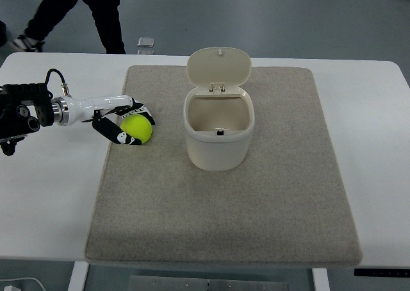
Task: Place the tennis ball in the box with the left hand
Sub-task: 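Close the left hand fingers around the tennis ball, then lift the tennis ball with the left hand, away from the mat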
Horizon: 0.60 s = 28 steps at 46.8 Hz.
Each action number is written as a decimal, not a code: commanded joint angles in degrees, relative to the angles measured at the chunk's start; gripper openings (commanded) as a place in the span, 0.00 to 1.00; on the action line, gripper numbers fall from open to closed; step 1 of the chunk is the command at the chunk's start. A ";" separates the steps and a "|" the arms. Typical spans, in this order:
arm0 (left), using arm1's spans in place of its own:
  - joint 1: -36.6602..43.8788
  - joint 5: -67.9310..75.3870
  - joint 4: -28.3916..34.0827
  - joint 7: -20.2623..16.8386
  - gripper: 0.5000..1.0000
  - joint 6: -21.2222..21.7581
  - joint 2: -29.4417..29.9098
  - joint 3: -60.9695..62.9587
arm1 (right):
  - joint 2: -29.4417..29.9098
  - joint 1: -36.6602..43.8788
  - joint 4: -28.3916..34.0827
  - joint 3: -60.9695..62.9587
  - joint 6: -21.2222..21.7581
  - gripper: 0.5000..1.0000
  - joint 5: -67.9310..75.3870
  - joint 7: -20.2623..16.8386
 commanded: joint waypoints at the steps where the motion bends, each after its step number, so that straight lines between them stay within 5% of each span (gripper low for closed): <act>1: -0.17 -0.97 0.02 0.08 0.00 -0.17 0.00 -0.33 | 0.00 0.00 0.00 0.00 0.00 0.88 0.00 0.00; 28: 1.59 -22.50 9.86 0.26 0.00 -3.07 -0.44 -20.80 | 0.00 0.00 0.00 0.00 0.00 0.88 0.00 0.00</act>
